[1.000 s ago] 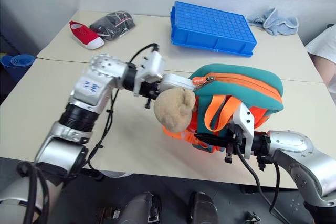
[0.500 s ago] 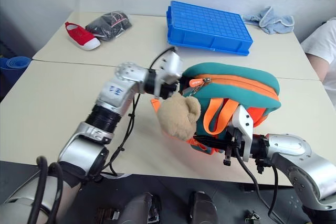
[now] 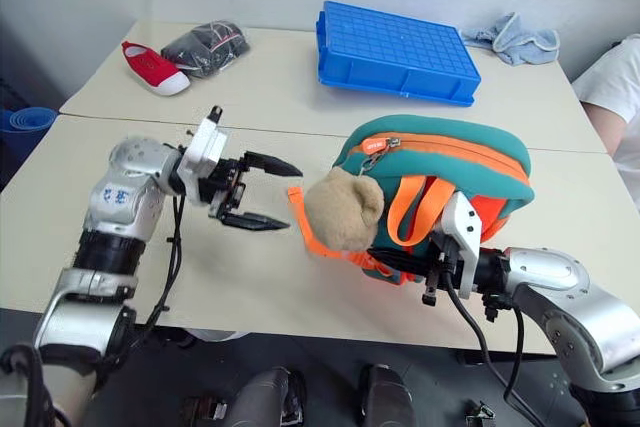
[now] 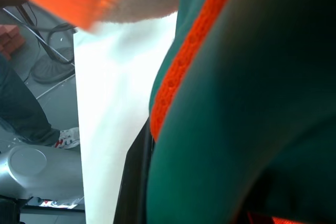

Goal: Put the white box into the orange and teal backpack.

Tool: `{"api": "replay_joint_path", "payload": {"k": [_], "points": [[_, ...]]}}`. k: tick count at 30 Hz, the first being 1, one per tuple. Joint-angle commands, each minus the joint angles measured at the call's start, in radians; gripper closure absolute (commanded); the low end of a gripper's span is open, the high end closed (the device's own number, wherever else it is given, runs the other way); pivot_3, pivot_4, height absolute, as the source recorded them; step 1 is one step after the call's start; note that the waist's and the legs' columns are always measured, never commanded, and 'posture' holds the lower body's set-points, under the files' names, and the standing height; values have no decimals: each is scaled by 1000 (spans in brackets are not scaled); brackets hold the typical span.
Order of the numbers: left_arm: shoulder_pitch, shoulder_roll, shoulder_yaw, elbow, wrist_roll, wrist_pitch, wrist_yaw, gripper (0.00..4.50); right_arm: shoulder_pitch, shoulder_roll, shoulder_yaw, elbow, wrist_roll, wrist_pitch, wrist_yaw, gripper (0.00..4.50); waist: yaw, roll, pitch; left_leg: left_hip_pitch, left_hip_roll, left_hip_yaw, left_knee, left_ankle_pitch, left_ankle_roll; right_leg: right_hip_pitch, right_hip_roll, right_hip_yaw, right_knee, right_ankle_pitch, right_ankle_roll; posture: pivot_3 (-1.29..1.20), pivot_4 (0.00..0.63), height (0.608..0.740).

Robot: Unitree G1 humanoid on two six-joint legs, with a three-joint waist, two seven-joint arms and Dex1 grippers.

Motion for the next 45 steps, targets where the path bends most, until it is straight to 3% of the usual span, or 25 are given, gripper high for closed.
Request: {"api": "replay_joint_path", "payload": {"k": [1, 9, 13, 17, 21, 24, 28, 33, 36, 39, 43, 44, 45], "points": [[39, -39, 29, -180, -88, 95, 115, 75, -4, 2, 7, -3, -2, -2, 11, 4500, -3, 0, 0, 0, 0, 0, 1, 0, 0, 0, 0, 0, -1, 0, 0, 0, 150, 740], [62, -134, -42, -242, -75, 88, 203, 75, -29, 4, 16, 23, -10, 2, 12, 4500, -3, 0, 0, 4, 0, 1, 0, 0, -1, 2, 1, 1, -1, 0, 0, 0, 150, 740], [54, -170, -55, -224, -56, 43, 219, 860, -36, 9, 20, 19, -8, 8, 5, 4500, -2, 0, 0, 3, 0, 1, 0, 0, -1, 2, 0, 1, -1, 0, 0, 0, 150, 740], [64, -155, -42, -238, -73, 58, 222, 2102, -24, 12, 12, 9, -5, 13, -7, 4500, -4, 0, 0, 3, 0, 1, 0, 0, -1, 2, 0, 1, -1, 0, 0, 0, 150, 740], [36, -56, 42, -150, -64, 57, 219, 3213, 6, 23, -5, -16, -3, 11, -39, 4500, -5, 0, 0, 4, 1, 1, -1, 0, -1, 1, 1, 1, -1, 0, 0, 0, 150, 740], [-22, 26, 96, -7, -35, 38, 231, 3702, 35, 29, -22, -25, -6, 4, -52, 4500, -3, 0, 0, 4, 1, 1, -1, 0, -1, 1, 1, 1, -1, 0, 0, 0, 150, 740], [-47, 89, 84, 143, 35, 10, 237, 3765, 70, 33, -35, -38, -10, -11, -59, 4500, -3, 0, 0, 4, 0, 1, -4, 0, -1, 1, 0, 1, -3, 0, 0, 0, 150, 740], [-37, 66, 34, 338, 126, -26, 269, 3765, 95, 44, -47, -47, -16, -28, -79, 4500, -2, 0, 0, 4, 0, 2, -5, 0, -1, 1, 1, 0, -2, 0, 0, 0, 150, 740], [11, 44, 5, 324, 74, 131, 202, 3765, 110, 59, -45, -52, -21, -41, -97, 4500, -4, 0, 0, 4, 0, 3, -5, 0, -1, 0, 1, -1, -1, 0, 0, 0, 150, 740], [92, 11, -47, 329, 133, 62, 204, 3765, 118, 92, -27, -46, -36, -63, -117, 4500, -7, 0, 0, 5, 0, 5, -6, 0, -1, 0, 1, -1, 1, 0, 0, 0, 150, 740], [128, -27, -5, 295, 87, 85, 226, 3765, 91, 199, -15, 15, -55, -126, -158, 4500, -4, -1, -1, 5, 1, 4, -5, 0, -2, 0, 1, 3, -1, 0, 0, 0, 150, 740], [130, -29, 3, 290, 87, 69, 231, 3429, 83, 206, -7, 38, -101, -157, -165, 4500, -5, -1, -1, 5, 0, 4, -5, 0, -2, 0, 1, 3, -1, 0, 0, 0, 150, 740], [135, -22, 8, 285, 88, 63, 229, 3072, 78, 207, 1, 58, -139, -185, -160, 4176, -5, -1, -1, 5, 0, 4, -6, 0, -2, 0, 0, 4, 0, 0, 0, 0, 150, 740]]}}
